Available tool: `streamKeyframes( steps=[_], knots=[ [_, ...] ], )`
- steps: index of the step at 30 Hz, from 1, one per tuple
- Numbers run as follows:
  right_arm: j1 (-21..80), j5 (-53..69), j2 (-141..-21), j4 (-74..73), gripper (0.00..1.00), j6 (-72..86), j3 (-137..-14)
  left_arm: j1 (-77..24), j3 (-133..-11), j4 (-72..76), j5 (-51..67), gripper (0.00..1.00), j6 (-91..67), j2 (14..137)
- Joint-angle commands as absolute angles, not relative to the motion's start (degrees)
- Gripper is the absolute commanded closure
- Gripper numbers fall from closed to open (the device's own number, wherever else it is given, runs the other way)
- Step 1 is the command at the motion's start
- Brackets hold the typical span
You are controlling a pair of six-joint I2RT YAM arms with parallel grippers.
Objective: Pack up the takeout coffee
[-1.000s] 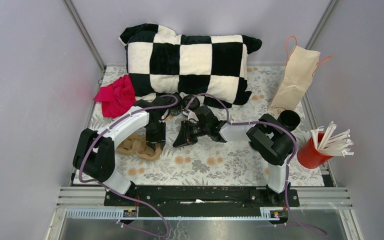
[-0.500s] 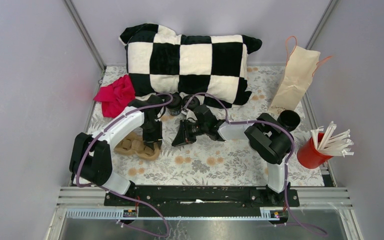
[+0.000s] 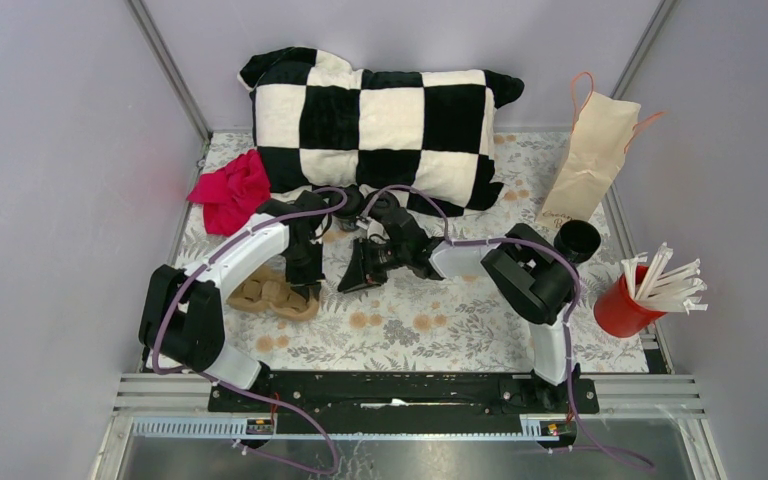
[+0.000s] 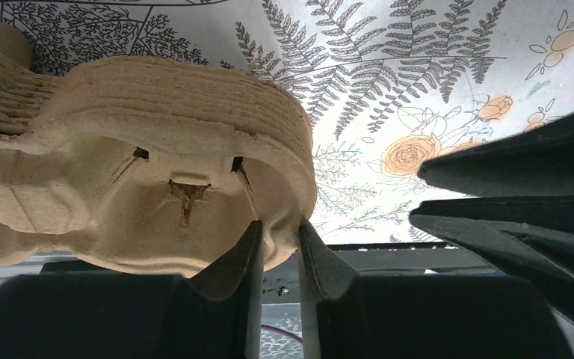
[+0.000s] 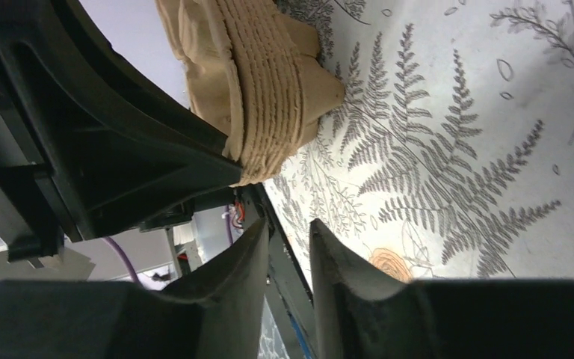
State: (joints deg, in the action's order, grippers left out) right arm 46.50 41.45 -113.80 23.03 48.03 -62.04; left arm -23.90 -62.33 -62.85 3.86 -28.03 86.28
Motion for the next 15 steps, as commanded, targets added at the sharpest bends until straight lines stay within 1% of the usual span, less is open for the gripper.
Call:
streamKeyframes(
  steps=[1,2,7,11,15],
  knots=[
    [47.37,45.73,-116.75,28.36,0.62,51.35,-66.01,-23.69,-65.35,-63.17,4.41,1.0,-28.39,85.29],
    [47.4,46.39,-117.54,29.9,0.59,52.5,-66.42,-23.72,-65.72,-63.15,4.47,1.0,-28.48,85.03],
    [47.84,48.53,-121.15,32.72,0.56,56.25,-68.33,-23.73,-66.73,-63.09,4.63,1.0,-28.75,83.4],
    [48.32,48.78,-122.08,34.33,0.5,57.01,-69.0,-23.72,-66.55,-61.78,6.16,1.0,-28.74,81.45],
    [48.39,49.27,-124.18,37.74,0.5,60.05,-69.51,-23.73,-66.35,-60.69,7.79,1.0,-28.99,80.87]
  ],
)
